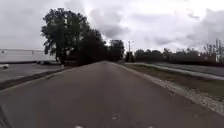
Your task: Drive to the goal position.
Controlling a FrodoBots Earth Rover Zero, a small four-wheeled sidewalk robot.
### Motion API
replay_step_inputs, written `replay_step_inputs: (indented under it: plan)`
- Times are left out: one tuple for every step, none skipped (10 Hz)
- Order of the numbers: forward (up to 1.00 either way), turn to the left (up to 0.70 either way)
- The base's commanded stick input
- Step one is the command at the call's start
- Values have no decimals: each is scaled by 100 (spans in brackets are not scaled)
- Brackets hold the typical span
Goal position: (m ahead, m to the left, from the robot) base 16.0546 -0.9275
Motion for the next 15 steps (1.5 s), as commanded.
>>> replay_step_inputs:
  plan:
    - [100,1]
    - [100,1]
    - [100,1]
    - [100,1]
    - [100,1]
    - [100,1]
    - [100,1]
    - [100,1]
    - [100,-4]
    - [100,-4]
    - [100,-3]
    - [100,-1]
    - [100,-1]
    - [100,-1]
    - [100,-1]
